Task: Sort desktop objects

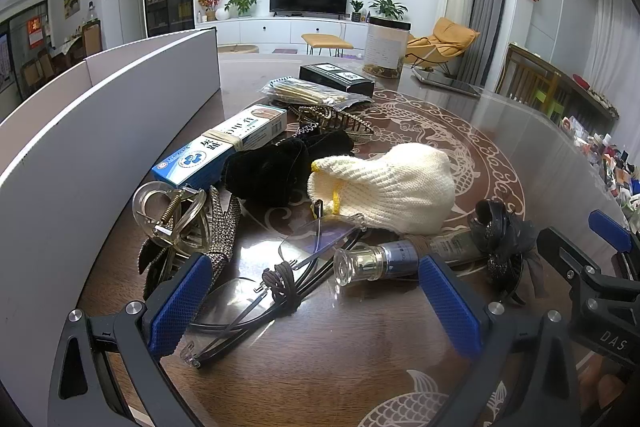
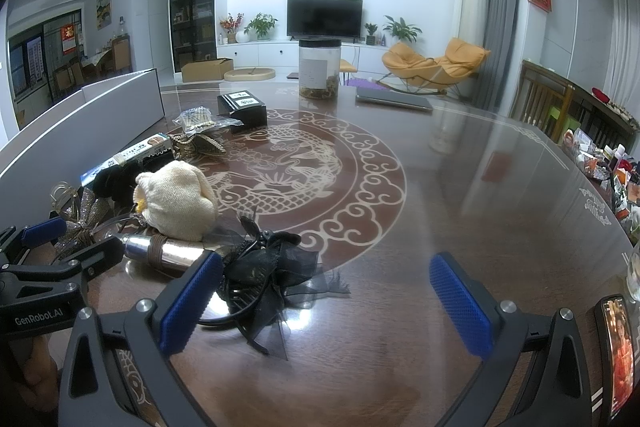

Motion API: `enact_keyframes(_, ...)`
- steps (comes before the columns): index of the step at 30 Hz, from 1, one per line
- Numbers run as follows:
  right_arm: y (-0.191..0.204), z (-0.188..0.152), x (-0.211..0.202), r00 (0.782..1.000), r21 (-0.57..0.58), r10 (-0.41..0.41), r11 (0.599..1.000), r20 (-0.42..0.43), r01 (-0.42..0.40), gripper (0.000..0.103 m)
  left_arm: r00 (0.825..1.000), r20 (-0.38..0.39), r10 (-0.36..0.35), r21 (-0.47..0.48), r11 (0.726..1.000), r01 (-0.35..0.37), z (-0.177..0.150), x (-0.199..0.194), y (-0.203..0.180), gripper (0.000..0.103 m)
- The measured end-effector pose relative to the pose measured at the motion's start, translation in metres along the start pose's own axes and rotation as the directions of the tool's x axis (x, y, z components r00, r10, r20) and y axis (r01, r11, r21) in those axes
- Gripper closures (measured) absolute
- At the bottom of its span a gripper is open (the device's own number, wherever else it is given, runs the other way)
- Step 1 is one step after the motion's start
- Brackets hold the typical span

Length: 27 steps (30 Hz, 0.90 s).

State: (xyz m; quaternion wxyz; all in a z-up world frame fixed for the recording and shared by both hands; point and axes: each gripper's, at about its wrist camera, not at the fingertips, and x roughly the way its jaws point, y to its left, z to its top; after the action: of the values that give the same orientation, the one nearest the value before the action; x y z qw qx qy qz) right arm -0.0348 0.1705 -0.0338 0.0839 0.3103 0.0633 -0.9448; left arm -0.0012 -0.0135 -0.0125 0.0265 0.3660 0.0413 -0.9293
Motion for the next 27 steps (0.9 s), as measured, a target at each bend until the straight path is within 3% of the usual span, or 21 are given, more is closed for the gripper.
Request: enact_keyframes(27, 0.0004, -0.001, -0.0003, 1.0, 0.004, 0.002, 1.0, -0.004, -0.002, 0.0, 1.0, 0.0, 0.001, -0.005, 1.0, -0.001, 0.0001, 0.0004, 0.0011, 0.0)
